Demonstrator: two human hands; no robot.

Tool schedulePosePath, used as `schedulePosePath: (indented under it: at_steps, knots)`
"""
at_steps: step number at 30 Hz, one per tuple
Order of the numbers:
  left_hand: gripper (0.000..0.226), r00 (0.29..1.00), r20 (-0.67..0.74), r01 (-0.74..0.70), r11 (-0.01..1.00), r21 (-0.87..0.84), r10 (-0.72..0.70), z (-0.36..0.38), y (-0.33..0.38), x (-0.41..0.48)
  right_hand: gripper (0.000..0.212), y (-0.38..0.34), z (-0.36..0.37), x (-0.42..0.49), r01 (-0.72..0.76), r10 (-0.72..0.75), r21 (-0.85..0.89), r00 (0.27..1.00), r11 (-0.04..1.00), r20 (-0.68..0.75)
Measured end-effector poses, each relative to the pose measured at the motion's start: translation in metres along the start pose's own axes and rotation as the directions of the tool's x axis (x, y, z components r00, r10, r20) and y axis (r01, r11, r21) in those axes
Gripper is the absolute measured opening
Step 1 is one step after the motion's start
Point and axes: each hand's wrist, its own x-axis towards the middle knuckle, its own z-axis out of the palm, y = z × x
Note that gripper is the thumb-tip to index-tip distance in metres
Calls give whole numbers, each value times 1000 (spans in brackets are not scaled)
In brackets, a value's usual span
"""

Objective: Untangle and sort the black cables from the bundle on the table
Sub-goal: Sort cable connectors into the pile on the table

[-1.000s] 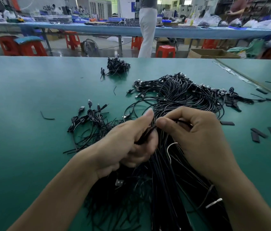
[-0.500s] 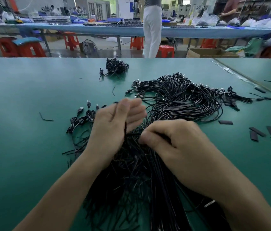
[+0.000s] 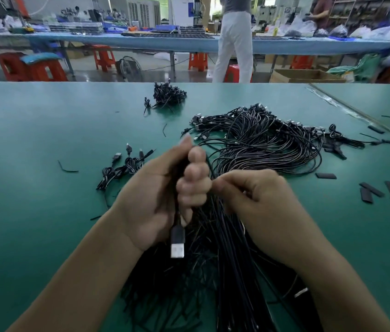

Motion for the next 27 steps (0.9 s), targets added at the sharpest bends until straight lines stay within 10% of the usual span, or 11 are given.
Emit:
schedulePosePath:
  at_steps: [5,8,11,20,27]
  knots:
    - [44,877,-251,-343,899,272,411,-14,-3,9,33,-10,13,-6,41,-15,-110,974,993,228]
    - [35,798,-229,-246,649,720,557,-22,-12,10,30,-14,9,-6,108,-75,-144,974,984,215]
    - [37,895,-128,-52,385,921,427,-15,-17,4,24,-14,-2,-5,163,-148,-144,983,976,109]
    - [52,985,-173,120,678,725,11,-6,-9,-3,11,1,-13,0,122,-106,113,985,986,-137]
    - [49,988,-19,141,843,520,-153,-8,-5,-9,17,4,-14,1,52,-105,415,989,908,108]
